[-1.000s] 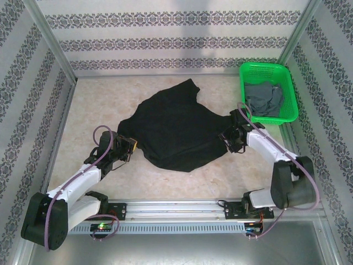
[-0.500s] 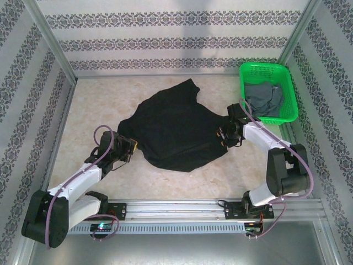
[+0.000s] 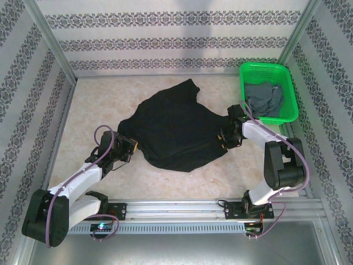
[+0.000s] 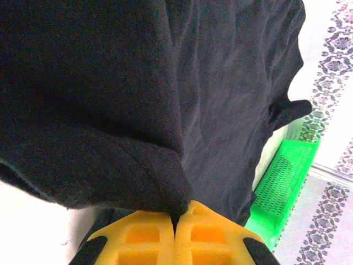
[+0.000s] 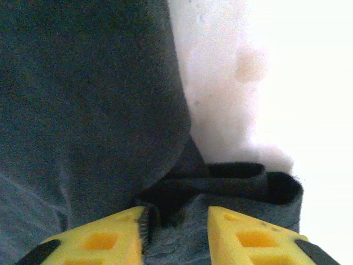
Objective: Fold and stack the t-shirts
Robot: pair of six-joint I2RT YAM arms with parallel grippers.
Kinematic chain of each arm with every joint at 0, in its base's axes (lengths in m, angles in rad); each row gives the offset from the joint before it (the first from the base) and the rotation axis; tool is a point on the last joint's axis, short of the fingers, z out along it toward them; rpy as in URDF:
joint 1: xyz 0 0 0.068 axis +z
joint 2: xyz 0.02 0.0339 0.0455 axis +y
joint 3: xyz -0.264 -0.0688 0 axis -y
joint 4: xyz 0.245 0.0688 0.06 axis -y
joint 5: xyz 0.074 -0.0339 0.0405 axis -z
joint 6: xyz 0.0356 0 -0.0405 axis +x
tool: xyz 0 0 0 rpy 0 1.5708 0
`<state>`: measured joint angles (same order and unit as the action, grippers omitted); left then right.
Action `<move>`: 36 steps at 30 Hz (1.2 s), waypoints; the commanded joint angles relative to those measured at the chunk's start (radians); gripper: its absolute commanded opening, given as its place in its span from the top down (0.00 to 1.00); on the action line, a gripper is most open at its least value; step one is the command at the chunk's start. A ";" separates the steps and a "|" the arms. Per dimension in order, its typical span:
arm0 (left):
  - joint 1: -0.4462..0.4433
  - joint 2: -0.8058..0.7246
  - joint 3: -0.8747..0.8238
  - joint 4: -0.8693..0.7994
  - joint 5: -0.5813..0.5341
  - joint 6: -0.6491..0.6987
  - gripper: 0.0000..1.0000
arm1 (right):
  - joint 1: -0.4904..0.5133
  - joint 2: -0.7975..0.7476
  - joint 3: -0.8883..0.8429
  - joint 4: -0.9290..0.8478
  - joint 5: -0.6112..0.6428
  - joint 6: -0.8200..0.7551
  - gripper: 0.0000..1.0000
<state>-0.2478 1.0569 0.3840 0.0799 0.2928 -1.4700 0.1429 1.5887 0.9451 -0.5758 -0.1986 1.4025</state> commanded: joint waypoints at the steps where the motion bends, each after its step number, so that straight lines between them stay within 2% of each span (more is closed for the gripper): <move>1: -0.008 0.010 0.017 0.025 0.015 0.018 1.00 | 0.021 -0.009 0.037 -0.029 -0.005 0.028 0.72; 4: -0.007 0.018 0.018 0.034 0.017 0.019 1.00 | 0.036 -0.037 0.027 -0.050 0.003 0.041 0.82; 7: -0.007 0.033 0.021 0.047 0.022 0.019 1.00 | 0.037 -0.067 0.006 -0.069 0.018 0.043 0.98; 8: -0.007 0.037 0.022 0.051 0.024 0.017 1.00 | 0.034 -0.077 0.001 -0.080 0.021 0.040 1.00; 17: -0.007 0.057 0.026 0.059 0.037 0.020 1.00 | 0.044 -0.284 -0.059 -0.240 0.081 0.021 1.00; 27: -0.007 0.080 0.026 0.074 0.058 0.019 1.00 | 0.033 -0.464 -0.329 -0.249 0.063 0.051 1.00; 29: -0.008 0.078 0.026 0.071 0.061 0.017 1.00 | 0.018 -0.486 -0.332 -0.263 0.074 0.045 0.91; 31: -0.008 0.074 0.028 0.064 0.064 0.017 1.00 | 0.016 -0.507 -0.323 -0.287 0.098 0.037 0.74; 32: -0.007 0.073 0.029 0.062 0.065 0.017 1.00 | 0.016 -0.511 -0.325 -0.283 0.100 0.036 0.69; 36: -0.010 0.067 0.026 0.058 0.071 0.017 1.00 | 0.027 -0.508 -0.339 -0.224 0.069 0.057 0.59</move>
<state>-0.2478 1.1347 0.3862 0.1158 0.3450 -1.4666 0.1661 1.0840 0.6144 -0.8158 -0.1360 1.4441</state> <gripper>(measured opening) 0.057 0.406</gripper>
